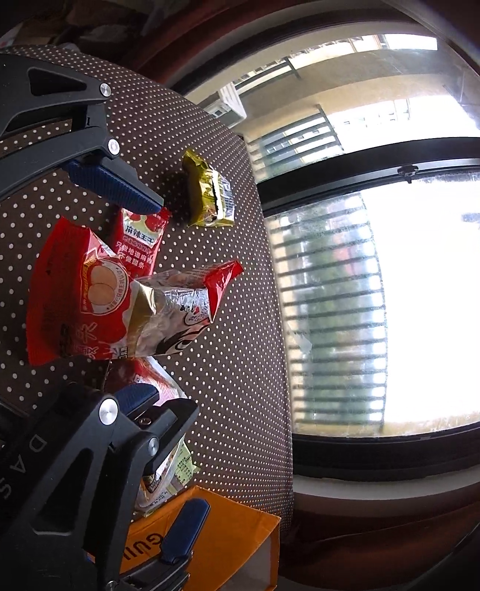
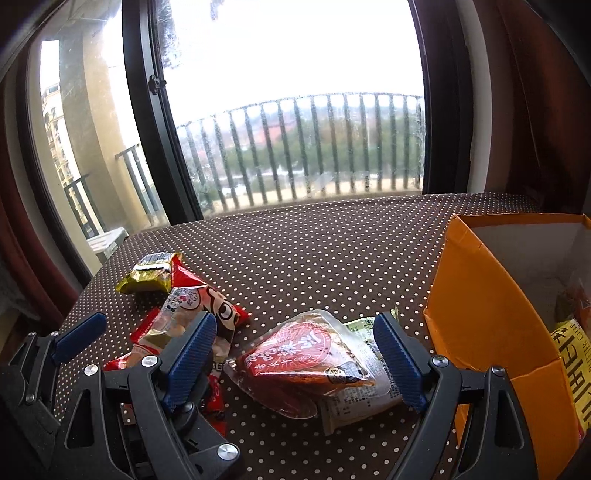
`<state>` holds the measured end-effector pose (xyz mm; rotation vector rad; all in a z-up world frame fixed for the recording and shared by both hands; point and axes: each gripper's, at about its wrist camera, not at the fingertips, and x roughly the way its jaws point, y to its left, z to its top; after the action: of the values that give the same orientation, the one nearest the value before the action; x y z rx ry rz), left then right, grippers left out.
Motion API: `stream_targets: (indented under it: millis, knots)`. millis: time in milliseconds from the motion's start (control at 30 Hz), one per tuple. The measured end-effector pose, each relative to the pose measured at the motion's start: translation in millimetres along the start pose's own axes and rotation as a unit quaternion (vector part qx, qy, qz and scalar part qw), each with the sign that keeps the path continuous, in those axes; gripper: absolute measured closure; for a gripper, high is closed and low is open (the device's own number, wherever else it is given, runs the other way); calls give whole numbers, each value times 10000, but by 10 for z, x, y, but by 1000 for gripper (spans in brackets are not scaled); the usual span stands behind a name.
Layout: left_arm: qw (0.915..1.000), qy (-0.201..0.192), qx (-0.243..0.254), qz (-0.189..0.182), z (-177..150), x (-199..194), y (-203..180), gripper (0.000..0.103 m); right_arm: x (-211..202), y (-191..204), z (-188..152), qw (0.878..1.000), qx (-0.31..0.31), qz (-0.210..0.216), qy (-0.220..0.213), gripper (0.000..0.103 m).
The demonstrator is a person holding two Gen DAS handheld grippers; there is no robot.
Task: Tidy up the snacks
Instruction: 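Grasp the large red bun bag with the left tool while the right tool grasps the red pastry bag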
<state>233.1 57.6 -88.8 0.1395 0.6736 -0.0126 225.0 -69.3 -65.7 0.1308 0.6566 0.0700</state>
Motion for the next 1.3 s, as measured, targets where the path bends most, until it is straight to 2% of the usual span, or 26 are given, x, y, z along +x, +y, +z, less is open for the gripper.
stream_targets:
  millis: [433,533,633,767,833,900,1133,1200,1300]
  knots:
    - [9986,460,-144,-198,-142,367,1,14,379,-61,-67,9981,-24,-182,592,14]
    - [9983,509,-169,-212,-186,417,-4,20,437,-78,-87,9973,-38,-216,703,14]
    - [9964,660,-277,-458,-229,476,13,38,445,-50,-97,9970,-184,-308,690,12]
    - [9966,629,-251,-476,-238,467,-14,45,425,-68,-102,9965,-248,-308,735,11]
    - [9968,610,-237,-457,-242,462,-21,47,411,-81,-90,9966,-255,-300,729,14]
    - [9970,582,-236,-458,-247,449,-25,51,407,-68,-85,9965,-266,-321,726,23]
    - [9981,448,-173,-379,-254,345,-49,55,371,-85,-99,9969,-179,-124,755,29]
    - [9984,395,-160,-371,-253,305,-55,55,334,-92,-104,9971,-114,-77,746,35]
    - [9987,350,-149,-350,-263,238,-75,55,265,-104,-117,9973,-58,4,729,38]
